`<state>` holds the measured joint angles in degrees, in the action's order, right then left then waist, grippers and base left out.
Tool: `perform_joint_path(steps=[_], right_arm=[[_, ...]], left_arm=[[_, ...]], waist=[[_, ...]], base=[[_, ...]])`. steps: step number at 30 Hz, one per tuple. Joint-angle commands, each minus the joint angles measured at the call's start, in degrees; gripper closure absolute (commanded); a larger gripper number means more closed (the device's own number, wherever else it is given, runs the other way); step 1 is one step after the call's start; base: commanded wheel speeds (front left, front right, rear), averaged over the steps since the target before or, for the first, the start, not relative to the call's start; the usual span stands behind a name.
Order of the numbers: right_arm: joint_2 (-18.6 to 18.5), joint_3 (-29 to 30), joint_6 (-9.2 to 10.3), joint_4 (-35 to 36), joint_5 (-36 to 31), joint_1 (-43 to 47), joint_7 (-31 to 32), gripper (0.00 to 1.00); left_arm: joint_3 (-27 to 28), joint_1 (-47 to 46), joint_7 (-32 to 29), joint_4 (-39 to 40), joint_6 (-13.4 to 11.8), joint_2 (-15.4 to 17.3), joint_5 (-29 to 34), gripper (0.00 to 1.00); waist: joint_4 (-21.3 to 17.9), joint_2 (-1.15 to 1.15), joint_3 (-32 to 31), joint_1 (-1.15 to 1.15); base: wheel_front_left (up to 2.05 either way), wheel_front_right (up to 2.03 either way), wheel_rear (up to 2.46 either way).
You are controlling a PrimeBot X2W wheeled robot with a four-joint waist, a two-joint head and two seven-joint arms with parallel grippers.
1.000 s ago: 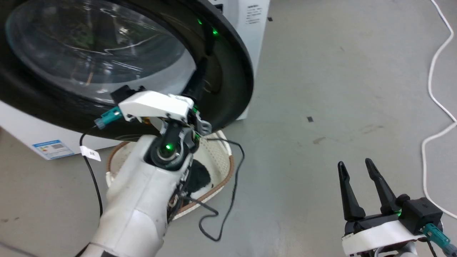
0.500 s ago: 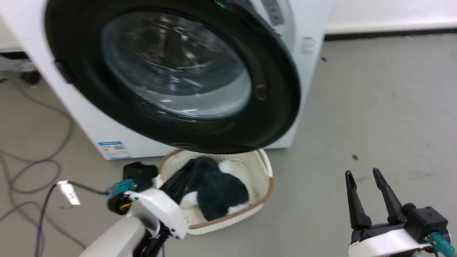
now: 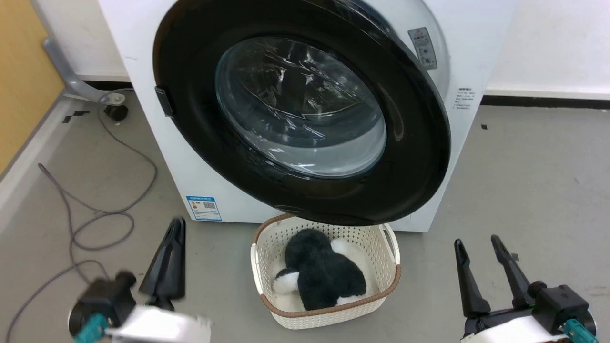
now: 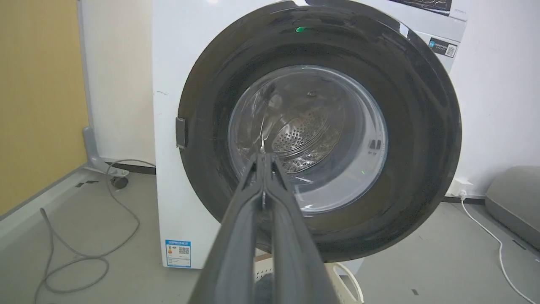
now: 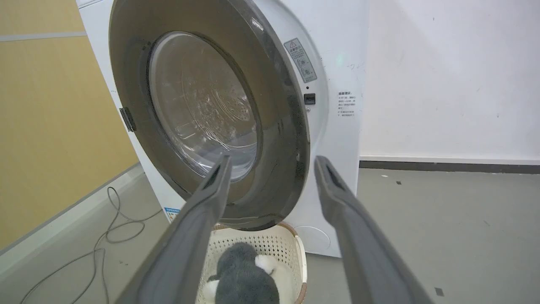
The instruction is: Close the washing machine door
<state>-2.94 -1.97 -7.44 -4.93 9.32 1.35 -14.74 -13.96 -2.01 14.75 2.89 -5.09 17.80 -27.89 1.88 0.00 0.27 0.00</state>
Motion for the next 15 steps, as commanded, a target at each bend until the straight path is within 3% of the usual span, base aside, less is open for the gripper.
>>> perform_joint_path(steps=[1, 8, 15], right_arm=[[0.1, -0.2, -0.05, 0.1, 0.0, 1.0, -0.3, 0.00], [0.1, -0.8, -0.05, -0.2, -0.1, 1.7, -0.3, 0.00], [0.1, -1.0, -0.05, -0.3, 0.0, 2.2, -0.3, 0.00]], left_arm=[[1.1, 2.2, 0.2, 0.5, 0.5, -1.1, 1.8, 0.00], [3.5, 7.6, 0.2, 0.0, 4.4, -5.4, 8.7, 0.00], [4.9, 9.2, 0.2, -1.3, 6.2, -8.5, 12.8, 0.00]], waist=[[0.3, 0.00, -0.3, 0.00], [0.6, 0.00, -0.7, 0.00], [0.8, 0.00, -1.0, 0.00]], base=[[0.00, 0.00, 0.00], [0.00, 0.00, 0.00], [0.00, 0.00, 0.00]])
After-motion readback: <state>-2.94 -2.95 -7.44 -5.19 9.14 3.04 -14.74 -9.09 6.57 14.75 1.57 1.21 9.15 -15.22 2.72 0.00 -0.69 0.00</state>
